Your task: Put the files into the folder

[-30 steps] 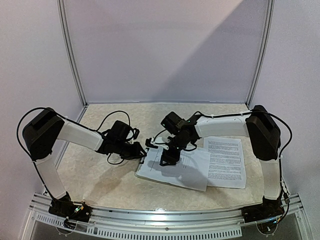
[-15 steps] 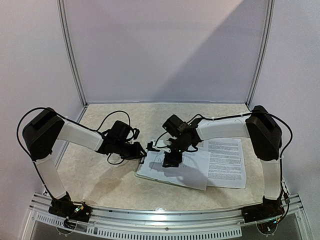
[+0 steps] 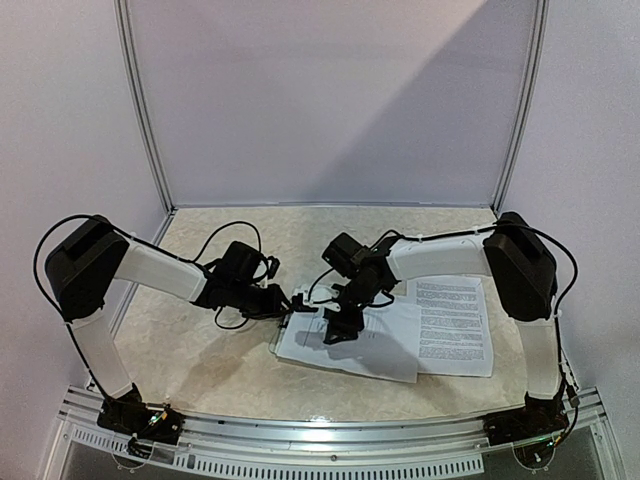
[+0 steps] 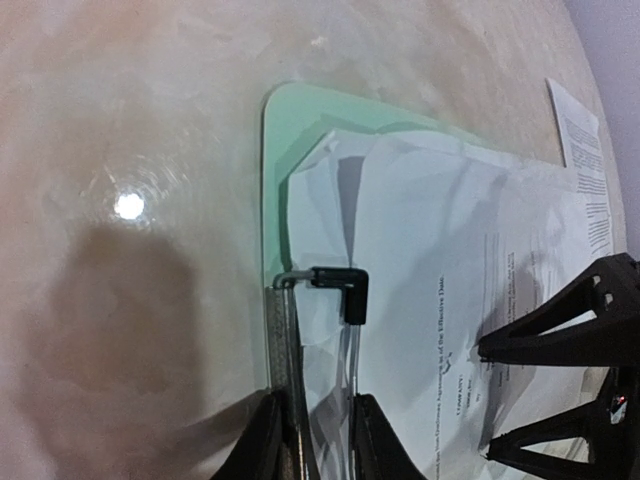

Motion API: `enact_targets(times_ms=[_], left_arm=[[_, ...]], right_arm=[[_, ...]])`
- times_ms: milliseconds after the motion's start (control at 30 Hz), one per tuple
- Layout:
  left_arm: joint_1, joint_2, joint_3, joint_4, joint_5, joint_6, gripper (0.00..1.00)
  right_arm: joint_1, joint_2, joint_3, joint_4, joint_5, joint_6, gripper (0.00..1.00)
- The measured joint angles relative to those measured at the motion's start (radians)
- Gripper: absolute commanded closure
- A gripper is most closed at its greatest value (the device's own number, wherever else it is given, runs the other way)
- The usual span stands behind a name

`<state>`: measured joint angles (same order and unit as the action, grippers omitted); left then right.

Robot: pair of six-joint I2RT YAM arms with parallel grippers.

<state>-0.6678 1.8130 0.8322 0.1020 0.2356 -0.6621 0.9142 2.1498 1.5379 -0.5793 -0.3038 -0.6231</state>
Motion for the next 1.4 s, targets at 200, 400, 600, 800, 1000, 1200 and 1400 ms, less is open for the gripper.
enact_targets(times_ms=[200,400,600,800,1000,1200,1400], left_arm=[[0.000,0.000,0.000,0.000,0.000,0.000,1.00],[0.000,0.000,0.000,0.000,0.000,0.000,1.00],[0.000,0.000,-0.001,0.002,0.000,0.000,1.00],[0.000,0.000,-0.005,0.008,0.002,-0.002,1.00],[0.002,0.000,-0.008,0.015,0.006,-0.012,1.00],[0.008,-0.002,-0.011,0.016,0.008,-0.021,1.00],[0.018,-0.006,-0.014,0.014,-0.002,-0.027,1.00]], right_arm=[[0.001,0.014,0.026,-0.015,-0.040,-0.021,0.31],[0.002,0.053,0.081,-0.016,-0.025,0.002,0.31],[0.002,0.084,0.133,-0.030,-0.025,0.020,0.31],[0.000,0.123,0.201,-0.060,-0.043,0.021,0.31],[-0.010,0.156,0.261,-0.123,-0.076,0.014,0.31],[-0.019,0.198,0.329,-0.172,-0.108,0.008,0.31],[-0.024,0.222,0.369,-0.180,-0.128,0.013,0.30]])
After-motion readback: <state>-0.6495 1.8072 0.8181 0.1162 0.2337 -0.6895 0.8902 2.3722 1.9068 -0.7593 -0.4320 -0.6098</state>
